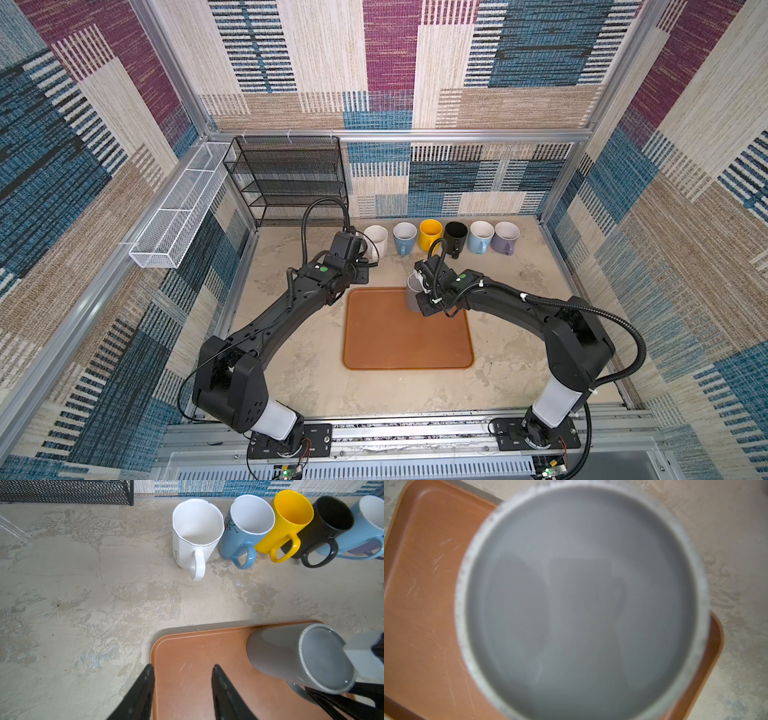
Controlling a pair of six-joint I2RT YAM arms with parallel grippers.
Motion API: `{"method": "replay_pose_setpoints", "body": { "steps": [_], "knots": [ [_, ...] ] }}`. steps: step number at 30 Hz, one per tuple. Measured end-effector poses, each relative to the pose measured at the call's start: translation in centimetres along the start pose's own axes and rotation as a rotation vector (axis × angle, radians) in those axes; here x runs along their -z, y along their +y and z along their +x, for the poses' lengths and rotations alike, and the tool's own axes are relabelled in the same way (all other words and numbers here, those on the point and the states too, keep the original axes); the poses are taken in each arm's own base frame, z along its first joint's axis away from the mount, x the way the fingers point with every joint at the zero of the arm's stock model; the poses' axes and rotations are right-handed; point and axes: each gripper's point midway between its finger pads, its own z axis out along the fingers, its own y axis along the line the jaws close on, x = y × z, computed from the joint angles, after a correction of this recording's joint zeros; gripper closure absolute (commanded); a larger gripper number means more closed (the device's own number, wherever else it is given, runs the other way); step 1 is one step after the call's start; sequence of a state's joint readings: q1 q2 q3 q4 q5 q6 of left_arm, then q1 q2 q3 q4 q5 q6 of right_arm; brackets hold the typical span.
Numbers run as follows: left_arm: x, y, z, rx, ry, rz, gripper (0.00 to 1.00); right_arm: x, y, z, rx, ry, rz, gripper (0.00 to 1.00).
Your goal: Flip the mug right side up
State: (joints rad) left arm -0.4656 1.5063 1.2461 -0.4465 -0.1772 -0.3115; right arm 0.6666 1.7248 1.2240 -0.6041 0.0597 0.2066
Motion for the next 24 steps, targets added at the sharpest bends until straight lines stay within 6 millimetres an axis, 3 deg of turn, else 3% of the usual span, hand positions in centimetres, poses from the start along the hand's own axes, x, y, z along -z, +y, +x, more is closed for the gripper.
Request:
{"method": "replay_pose_setpoints", "body": {
  "steps": [10,16,24],
  "knots": [
    [0.2,0.0,-0.1,0.001,-0.005,0.002,0.54,2.4,0.7,-0.6,-0.005,-0.069,-0.057,1.0],
    [0.5,-0.1,-0.2,0.003,-0.01,0.008,0.54,3.2,2.2,-0.8,0.047,-0.143,-0.158,1.0],
    [1.0,-0.3,-0.4,0.004,-0.018,0.026,0.54,5.2,3.7,-3.1,0.096,-0.282,-0.262,1.0]
  ]
}}
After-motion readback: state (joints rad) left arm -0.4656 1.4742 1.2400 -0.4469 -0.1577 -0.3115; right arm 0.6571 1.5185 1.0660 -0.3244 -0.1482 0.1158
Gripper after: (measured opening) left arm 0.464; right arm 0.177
